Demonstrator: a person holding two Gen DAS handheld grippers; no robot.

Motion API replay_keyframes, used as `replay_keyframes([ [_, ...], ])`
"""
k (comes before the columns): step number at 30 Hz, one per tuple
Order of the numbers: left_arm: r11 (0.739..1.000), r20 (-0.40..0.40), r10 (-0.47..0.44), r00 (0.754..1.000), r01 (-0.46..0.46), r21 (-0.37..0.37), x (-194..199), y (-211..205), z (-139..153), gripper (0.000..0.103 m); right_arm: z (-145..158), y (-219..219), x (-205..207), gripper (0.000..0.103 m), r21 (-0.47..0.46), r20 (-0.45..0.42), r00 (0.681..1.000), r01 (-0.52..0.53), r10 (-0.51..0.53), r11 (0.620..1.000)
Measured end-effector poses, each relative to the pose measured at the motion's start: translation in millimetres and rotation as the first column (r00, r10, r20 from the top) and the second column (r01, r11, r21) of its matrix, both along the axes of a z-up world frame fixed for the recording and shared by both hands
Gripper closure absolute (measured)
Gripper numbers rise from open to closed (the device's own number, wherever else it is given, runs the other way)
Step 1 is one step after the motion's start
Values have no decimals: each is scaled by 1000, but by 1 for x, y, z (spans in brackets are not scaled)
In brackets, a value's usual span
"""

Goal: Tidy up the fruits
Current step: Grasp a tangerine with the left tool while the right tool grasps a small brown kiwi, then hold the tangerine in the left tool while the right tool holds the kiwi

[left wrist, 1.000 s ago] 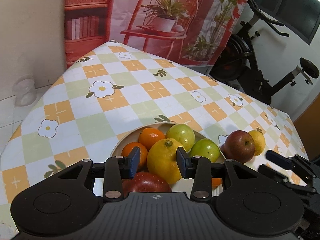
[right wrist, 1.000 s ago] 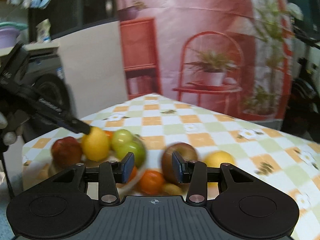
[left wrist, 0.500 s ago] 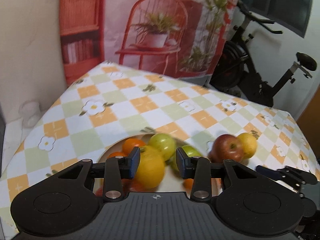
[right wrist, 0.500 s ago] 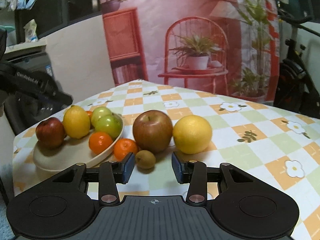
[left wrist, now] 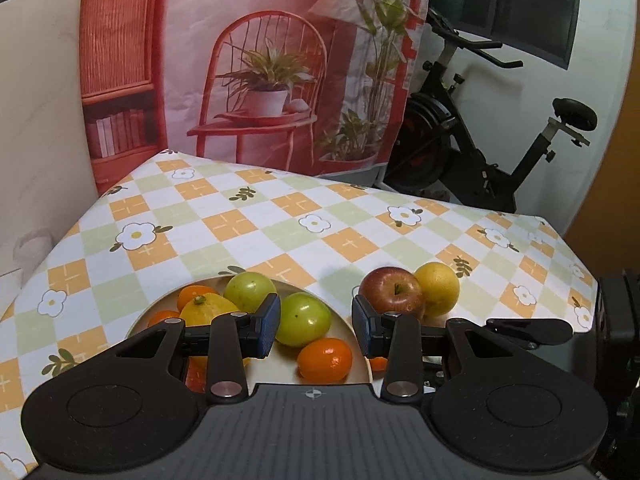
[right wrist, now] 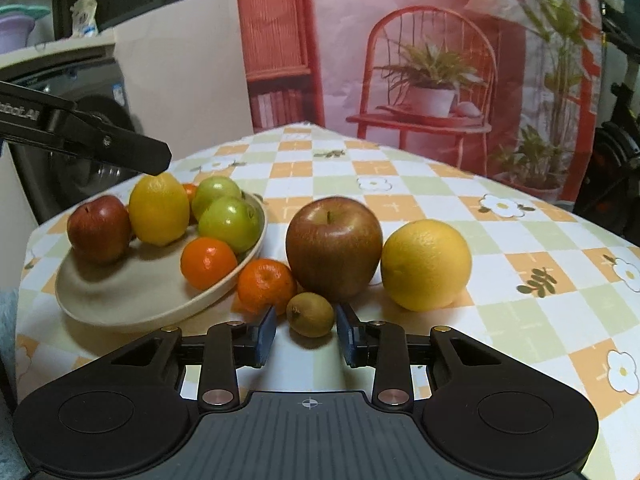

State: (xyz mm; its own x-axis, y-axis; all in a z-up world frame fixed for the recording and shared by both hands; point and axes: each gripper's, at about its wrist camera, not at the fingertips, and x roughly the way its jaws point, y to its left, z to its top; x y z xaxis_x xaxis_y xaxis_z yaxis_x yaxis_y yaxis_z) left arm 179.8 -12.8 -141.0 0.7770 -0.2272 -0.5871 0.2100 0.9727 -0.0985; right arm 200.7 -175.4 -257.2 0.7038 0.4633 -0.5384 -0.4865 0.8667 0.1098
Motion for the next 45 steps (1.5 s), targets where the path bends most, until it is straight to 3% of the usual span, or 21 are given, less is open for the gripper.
replay_keyframes([
  [3, 1000, 7, -1, 1000, 1, 13, -1, -2, -2, 61, -1, -3, 1, 79, 12, -9, 1000, 5, -5, 1000],
  [8, 999, -1, -27, 1000, 27, 22, -2, -7, -6, 61, -1, -15, -4, 80, 47, -17, 1000, 10, -9, 999],
  [15, 987, -37, -147, 988, 149, 63, 4, -28, -16, 61, 1, -49, -18, 80, 88, -9, 998, 68, -68, 994],
  [23, 945, -58, -275, 960, 281, 170, 14, -65, -30, 61, 1, -84, -33, 80, 105, 16, 995, 100, -102, 989],
  [25, 932, -67, -294, 954, 301, 202, 17, -71, -32, 61, -2, -93, -33, 80, 149, -2, 992, 124, -125, 981],
  [36, 879, -115, -323, 939, 343, 331, 27, -82, -37, 61, -4, -97, -34, 80, 185, -2, 991, 131, -133, 974],
  [45, 849, -150, -336, 930, 368, 379, 30, -87, -42, 61, -5, -98, -34, 80, 187, 0, 989, 146, -149, 971],
])
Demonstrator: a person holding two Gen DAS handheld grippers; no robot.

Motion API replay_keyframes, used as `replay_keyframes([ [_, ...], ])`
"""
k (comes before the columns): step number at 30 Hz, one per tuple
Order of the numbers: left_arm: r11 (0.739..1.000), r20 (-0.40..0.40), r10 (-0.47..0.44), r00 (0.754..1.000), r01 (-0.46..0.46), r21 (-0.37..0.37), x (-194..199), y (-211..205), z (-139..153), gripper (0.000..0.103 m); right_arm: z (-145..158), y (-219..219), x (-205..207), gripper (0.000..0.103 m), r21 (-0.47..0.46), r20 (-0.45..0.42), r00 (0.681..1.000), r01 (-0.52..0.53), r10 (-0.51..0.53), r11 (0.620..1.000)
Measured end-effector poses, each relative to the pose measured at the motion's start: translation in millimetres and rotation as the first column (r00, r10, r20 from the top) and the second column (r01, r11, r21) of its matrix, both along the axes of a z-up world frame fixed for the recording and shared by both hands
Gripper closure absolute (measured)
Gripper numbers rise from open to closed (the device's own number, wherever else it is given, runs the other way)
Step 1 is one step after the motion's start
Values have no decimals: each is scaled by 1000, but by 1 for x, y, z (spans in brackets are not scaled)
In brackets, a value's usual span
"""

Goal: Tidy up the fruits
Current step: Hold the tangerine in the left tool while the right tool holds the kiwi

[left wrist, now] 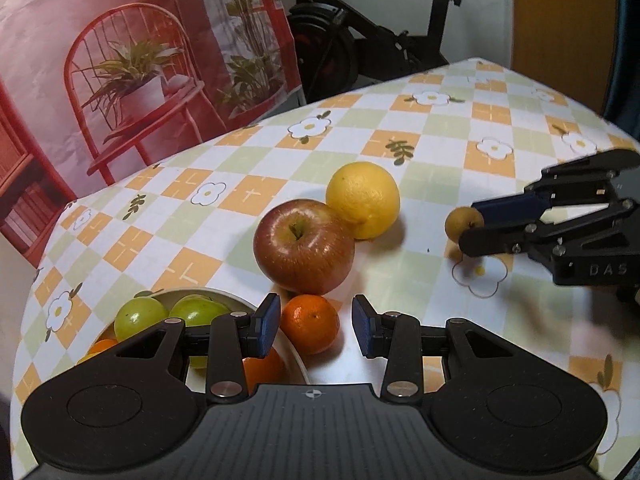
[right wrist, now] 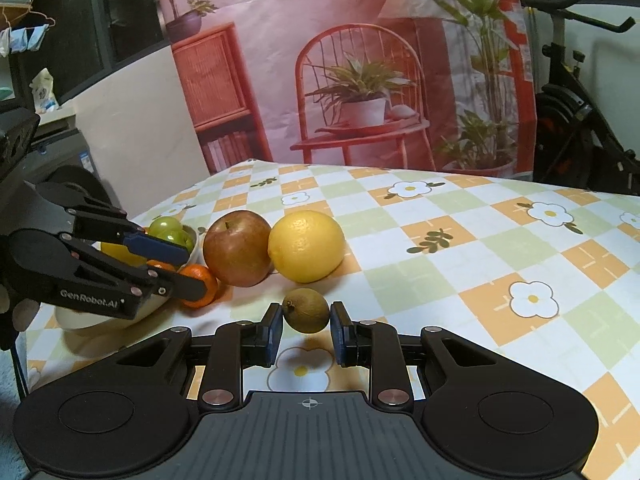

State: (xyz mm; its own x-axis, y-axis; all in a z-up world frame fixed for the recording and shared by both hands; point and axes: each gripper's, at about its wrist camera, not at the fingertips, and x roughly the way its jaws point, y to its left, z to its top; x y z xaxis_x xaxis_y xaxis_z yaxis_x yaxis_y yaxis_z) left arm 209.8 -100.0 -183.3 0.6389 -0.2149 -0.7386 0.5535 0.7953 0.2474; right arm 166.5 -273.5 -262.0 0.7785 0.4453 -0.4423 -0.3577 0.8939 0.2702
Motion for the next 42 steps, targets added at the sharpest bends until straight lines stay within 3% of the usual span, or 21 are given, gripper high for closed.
replay_keyframes([
  [10, 991, 38, -46, 998, 40, 130, -2, -15, -7, 61, 0, -1, 0, 80, 6, -8, 1000, 3, -3, 1000],
  [14, 989, 57, -36, 998, 27, 148, -4, -16, -8, 68, 0, -1, 1, 80, 7, -9, 1000, 4, -4, 1000],
  [21, 999, -27, 12, 1000, -12, -34, -9, -3, 3, 69, 0, -2, 1, 80, 8, -8, 1000, 6, -6, 1000],
  [24, 980, -105, 35, 994, -55, -192, -12, 3, 6, 69, 0, -2, 1, 80, 10, -7, 1000, 11, -11, 1000],
  [27, 959, -158, 67, 985, -107, -263, -17, 5, 0, 69, -1, -3, 1, 80, 13, -7, 1000, 15, -15, 1000],
  [32, 950, -148, 99, 984, -138, -282, -28, 6, -6, 69, -1, -2, 0, 80, 11, -7, 1000, 16, -16, 1000],
  [42, 968, -50, 63, 997, -74, -238, -42, -1, -5, 67, -2, -2, 1, 80, 6, -10, 1000, 20, -20, 1000],
])
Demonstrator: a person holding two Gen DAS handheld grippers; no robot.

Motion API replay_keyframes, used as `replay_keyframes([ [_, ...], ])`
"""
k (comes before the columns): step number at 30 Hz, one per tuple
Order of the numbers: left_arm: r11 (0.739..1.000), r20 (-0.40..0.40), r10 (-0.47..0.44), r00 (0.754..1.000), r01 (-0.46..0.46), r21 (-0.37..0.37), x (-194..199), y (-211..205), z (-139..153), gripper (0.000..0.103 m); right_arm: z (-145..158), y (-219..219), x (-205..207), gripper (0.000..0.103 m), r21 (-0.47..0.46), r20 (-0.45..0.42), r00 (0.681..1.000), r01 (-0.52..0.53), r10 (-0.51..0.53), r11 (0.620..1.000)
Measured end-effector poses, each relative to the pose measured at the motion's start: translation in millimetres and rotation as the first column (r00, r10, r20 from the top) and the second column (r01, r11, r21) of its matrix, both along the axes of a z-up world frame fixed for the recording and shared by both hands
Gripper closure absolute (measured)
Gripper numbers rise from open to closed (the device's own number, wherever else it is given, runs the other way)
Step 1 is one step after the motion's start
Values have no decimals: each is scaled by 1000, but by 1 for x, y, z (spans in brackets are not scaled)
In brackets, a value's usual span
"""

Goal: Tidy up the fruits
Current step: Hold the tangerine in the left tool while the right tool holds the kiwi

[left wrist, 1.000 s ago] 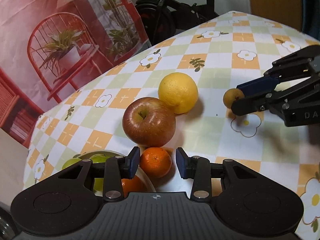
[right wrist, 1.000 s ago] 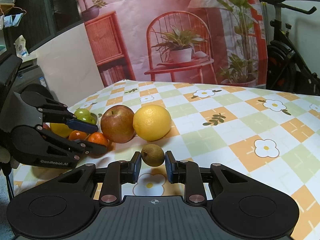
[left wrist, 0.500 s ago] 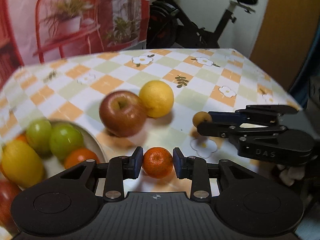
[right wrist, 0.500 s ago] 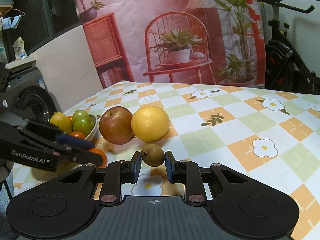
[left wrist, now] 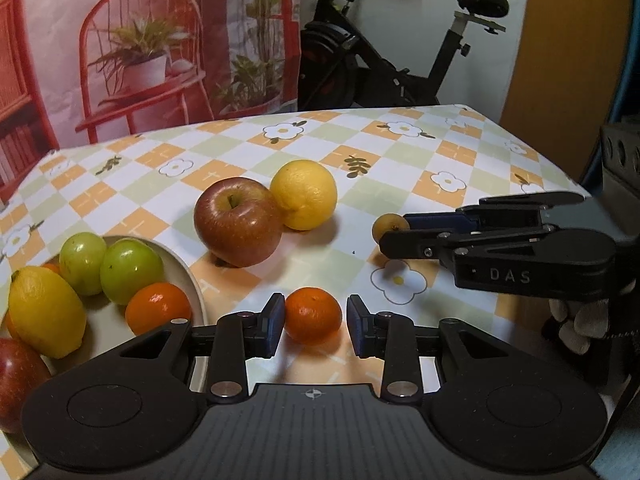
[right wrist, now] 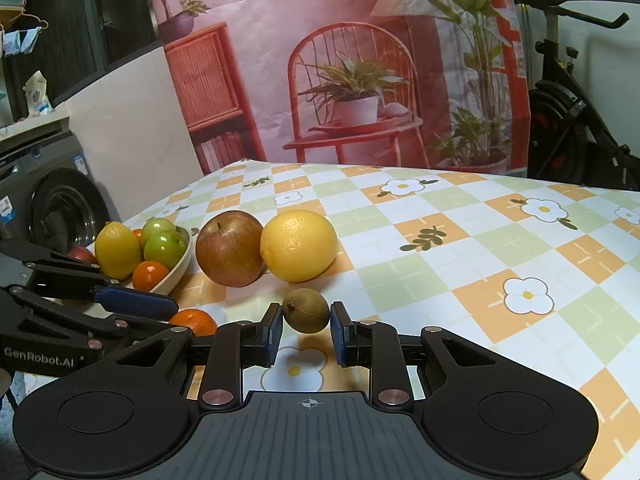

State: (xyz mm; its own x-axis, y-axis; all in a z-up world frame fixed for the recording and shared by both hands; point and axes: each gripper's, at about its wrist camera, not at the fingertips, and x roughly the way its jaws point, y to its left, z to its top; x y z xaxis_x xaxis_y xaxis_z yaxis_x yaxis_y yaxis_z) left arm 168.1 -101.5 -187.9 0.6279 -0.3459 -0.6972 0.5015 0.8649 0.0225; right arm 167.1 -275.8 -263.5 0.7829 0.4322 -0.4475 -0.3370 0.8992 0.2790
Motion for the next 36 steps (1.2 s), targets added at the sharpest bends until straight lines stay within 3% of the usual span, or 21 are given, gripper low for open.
replay_keyframes([
  [14, 1000, 23, 23, 999, -23, 10, 0, 2, -5, 67, 0, 0, 0, 79, 3, 1, 1000, 0, 0, 1000],
  [18, 999, 33, 37, 999, -37, 17, -1, 2, -5, 60, 0, 0, 0, 79, 2, 1, 1000, 1, -1, 1000],
  [29, 999, 10, 33, 999, -33, 3, 0, 3, -10, 60, 0, 0, 0, 79, 2, 1, 1000, 0, 0, 1000],
  [36, 999, 10, 30, 999, -30, -12, -1, 5, -10, 66, 0, 0, 0, 79, 2, 1, 1000, 0, 0, 1000],
])
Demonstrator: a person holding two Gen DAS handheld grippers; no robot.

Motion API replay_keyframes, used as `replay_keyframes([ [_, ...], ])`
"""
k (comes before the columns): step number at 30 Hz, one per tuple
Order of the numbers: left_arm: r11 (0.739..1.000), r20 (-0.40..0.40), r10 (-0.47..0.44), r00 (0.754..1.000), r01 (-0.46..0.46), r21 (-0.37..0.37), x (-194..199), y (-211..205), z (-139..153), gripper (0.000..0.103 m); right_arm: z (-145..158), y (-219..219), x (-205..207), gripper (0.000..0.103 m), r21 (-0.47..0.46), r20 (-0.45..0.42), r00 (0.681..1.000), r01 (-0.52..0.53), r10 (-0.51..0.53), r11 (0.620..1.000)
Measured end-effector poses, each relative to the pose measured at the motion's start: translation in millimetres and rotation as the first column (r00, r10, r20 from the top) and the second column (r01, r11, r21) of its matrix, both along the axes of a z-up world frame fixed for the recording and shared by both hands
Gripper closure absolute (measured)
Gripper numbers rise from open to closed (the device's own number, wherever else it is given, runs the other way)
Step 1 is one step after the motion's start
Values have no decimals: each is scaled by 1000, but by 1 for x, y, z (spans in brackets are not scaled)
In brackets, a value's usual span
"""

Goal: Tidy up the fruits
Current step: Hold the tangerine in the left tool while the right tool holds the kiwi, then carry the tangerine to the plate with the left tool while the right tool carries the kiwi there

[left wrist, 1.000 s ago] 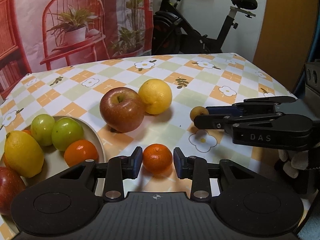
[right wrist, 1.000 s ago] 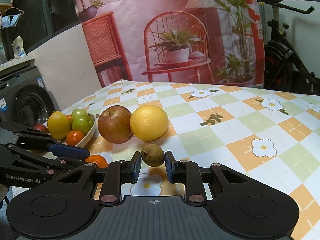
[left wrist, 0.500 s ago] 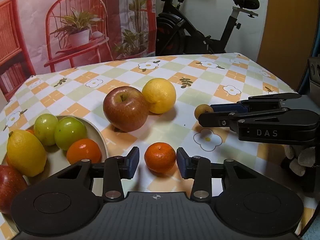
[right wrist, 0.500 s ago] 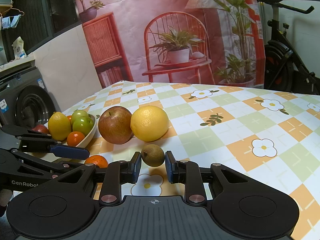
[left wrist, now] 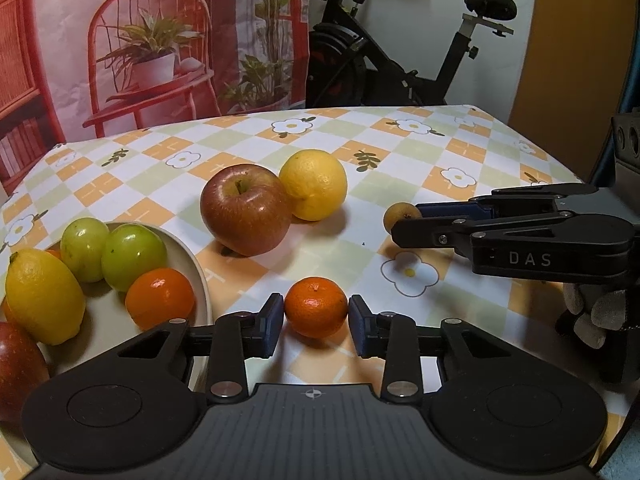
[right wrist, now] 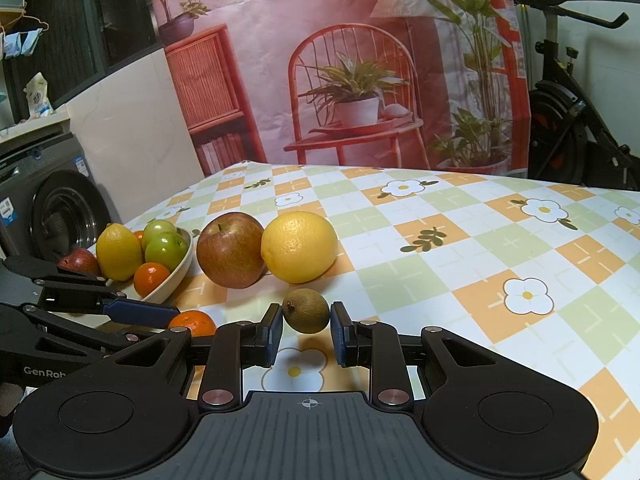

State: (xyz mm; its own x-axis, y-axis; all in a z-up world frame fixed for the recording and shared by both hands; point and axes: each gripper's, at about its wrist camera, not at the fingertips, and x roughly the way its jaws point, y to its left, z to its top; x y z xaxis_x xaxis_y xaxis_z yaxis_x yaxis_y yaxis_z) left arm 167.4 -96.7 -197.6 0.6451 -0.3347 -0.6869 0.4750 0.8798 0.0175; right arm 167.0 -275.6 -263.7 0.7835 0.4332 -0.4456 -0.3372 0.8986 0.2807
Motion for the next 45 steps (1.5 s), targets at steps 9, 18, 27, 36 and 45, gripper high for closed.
replay_keyframes([
  [9, 1000, 8, 12, 1000, -11, -17, -2, 3, -1, 66, 0, 0, 0, 79, 1, 0, 1000, 0, 0, 1000],
  [18, 1000, 28, 17, 999, -17, -22, -3, 6, 4, 67, 1, 2, 1, 79, 4, -1, 1000, -3, 3, 1000],
  [27, 1000, 42, 9, 999, -8, -23, -8, 11, 8, 73, 1, 2, 1, 79, 2, -2, 1000, -4, 4, 1000],
  [36, 1000, -18, 0, 1000, -1, -20, -7, 10, 4, 64, 1, 2, 1, 79, 2, -2, 1000, -5, 5, 1000],
  [45, 1000, 2, 0, 1000, 0, -8, -10, 11, 5, 67, 1, 2, 1, 79, 4, -1, 1000, -4, 4, 1000],
])
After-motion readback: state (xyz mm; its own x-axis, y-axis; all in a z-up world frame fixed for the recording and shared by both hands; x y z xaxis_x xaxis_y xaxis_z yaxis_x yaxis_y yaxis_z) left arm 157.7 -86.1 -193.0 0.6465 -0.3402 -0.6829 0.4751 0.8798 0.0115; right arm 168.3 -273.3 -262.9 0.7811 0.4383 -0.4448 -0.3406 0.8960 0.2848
